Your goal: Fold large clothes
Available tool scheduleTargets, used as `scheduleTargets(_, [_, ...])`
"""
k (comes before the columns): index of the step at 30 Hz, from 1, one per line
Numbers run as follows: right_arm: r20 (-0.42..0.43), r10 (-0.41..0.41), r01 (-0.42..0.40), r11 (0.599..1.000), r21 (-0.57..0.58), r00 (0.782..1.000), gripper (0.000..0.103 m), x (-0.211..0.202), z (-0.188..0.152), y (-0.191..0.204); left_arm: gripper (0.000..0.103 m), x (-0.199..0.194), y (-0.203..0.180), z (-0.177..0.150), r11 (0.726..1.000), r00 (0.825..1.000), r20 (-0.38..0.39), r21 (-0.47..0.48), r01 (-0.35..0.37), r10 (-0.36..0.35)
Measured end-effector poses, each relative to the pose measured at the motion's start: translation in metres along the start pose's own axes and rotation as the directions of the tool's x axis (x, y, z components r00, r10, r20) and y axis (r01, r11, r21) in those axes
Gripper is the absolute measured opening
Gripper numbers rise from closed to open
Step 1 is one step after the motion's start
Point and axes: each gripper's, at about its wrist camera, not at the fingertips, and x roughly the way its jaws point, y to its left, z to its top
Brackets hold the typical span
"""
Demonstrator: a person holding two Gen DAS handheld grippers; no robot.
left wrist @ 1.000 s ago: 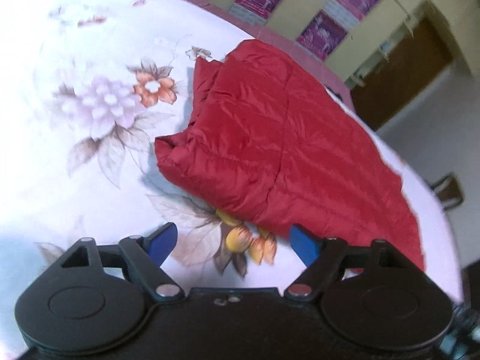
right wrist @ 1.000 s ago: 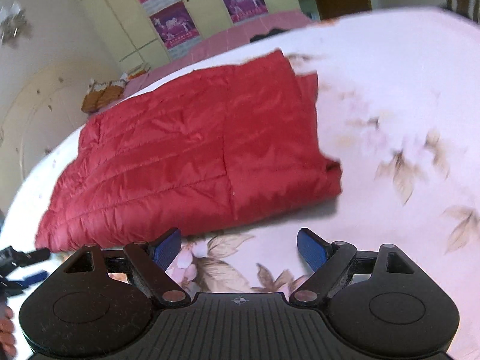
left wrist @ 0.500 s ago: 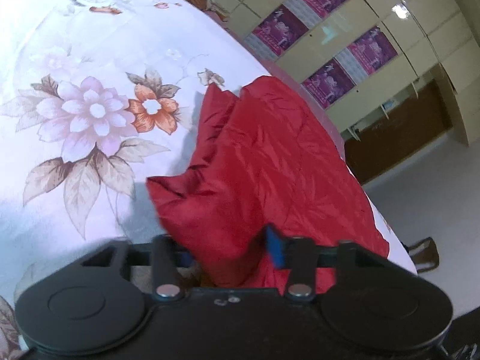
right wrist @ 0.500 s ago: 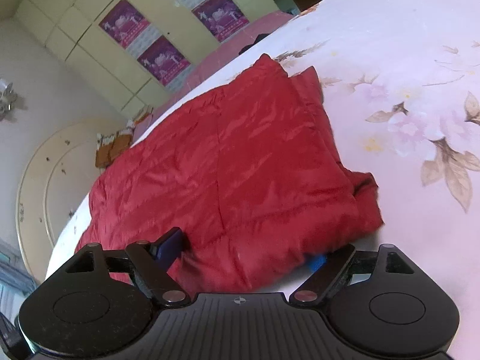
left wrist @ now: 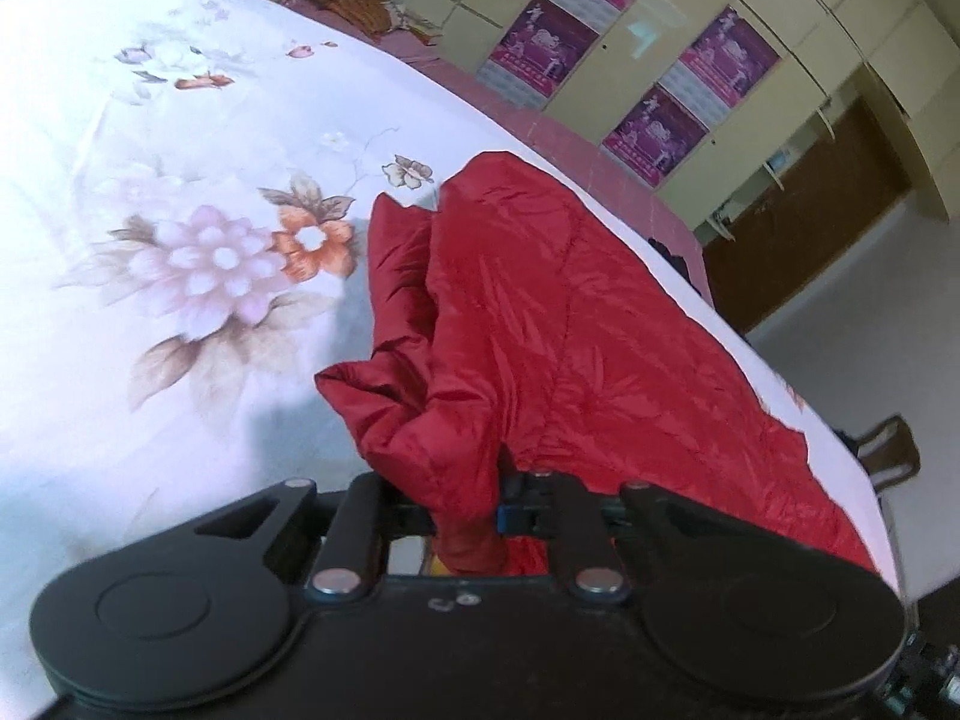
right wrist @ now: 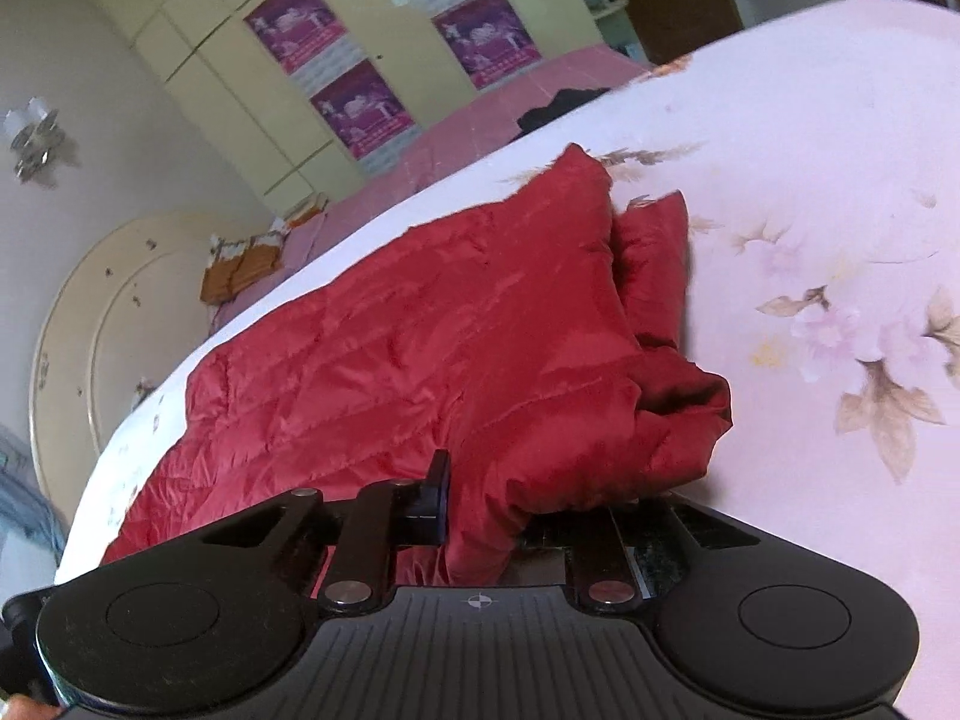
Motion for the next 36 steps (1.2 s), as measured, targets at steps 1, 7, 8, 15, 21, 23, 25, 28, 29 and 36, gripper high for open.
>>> scheduleTargets(1, [-0.005, -0.001, 0.001, 1.000, -0.006, 1.000, 0.018, -0.006, -0.006, 0.000, 0.014, -0.009, 0.003, -0.005, 1.000, 1.000, -0.004, 0.007, 0.001, -0.001])
scheduleTargets(7, [-0.036, -0.013, 0.012, 1.000, -0.026, 0.999, 0.018, -0.051, -0.056, -0.002, 0.014, -0.062, 0.019, -0.044, 0.998, 1.000, -0.021, 0.063, 0.014, -0.013])
scheduleTargets(8, [-0.041, -0.014, 0.013, 1.000, -0.025, 0.999, 0.018, -0.059, -0.065, -0.002, 0.014, -0.072, 0.022, -0.052, 0.997, 1.000, -0.022, 0.076, 0.015, -0.013])
scheduleTargets(15, [-0.065, -0.022, 0.020, 0.999, -0.036, 0.998, 0.018, -0.106, -0.113, -0.002, 0.014, -0.115, 0.041, -0.094, 0.994, 0.999, -0.042, 0.109, 0.018, -0.014])
scheduleTargets(21, [-0.073, -0.021, 0.020, 1.000, -0.014, 0.997, 0.018, -0.129, -0.133, -0.006, 0.014, -0.145, 0.051, -0.119, 0.991, 0.998, -0.065, 0.128, 0.034, -0.026])
scheduleTargets(23, [-0.080, -0.019, 0.019, 1.000, -0.002, 0.997, 0.018, -0.132, -0.136, -0.010, 0.014, -0.151, 0.053, -0.124, 0.991, 0.997, -0.072, 0.131, 0.039, -0.029])
scheduleTargets(25, [-0.086, -0.020, 0.021, 1.000, 0.004, 0.996, 0.018, -0.132, -0.138, -0.011, 0.015, -0.153, 0.056, -0.128, 0.990, 0.997, -0.077, 0.137, 0.037, -0.026])
scheduleTargets(28, [-0.087, -0.029, 0.029, 1.000, 0.004, 0.996, 0.019, -0.121, -0.129, -0.011, 0.017, -0.149, 0.056, -0.127, 0.989, 0.996, -0.087, 0.147, 0.028, -0.016])
scheduleTargets(29, [-0.086, -0.036, 0.037, 0.999, 0.004, 0.996, 0.025, -0.119, -0.127, -0.010, 0.019, -0.147, 0.055, -0.126, 0.989, 0.996, -0.089, 0.149, 0.022, -0.008])
scheduleTargets(36, [-0.027, -0.149, 0.147, 0.986, -0.078, 0.988, 0.062, -0.141, -0.124, -0.006, 0.045, -0.137, 0.059, -0.126, 0.993, 0.994, -0.106, 0.118, -0.003, 0.016])
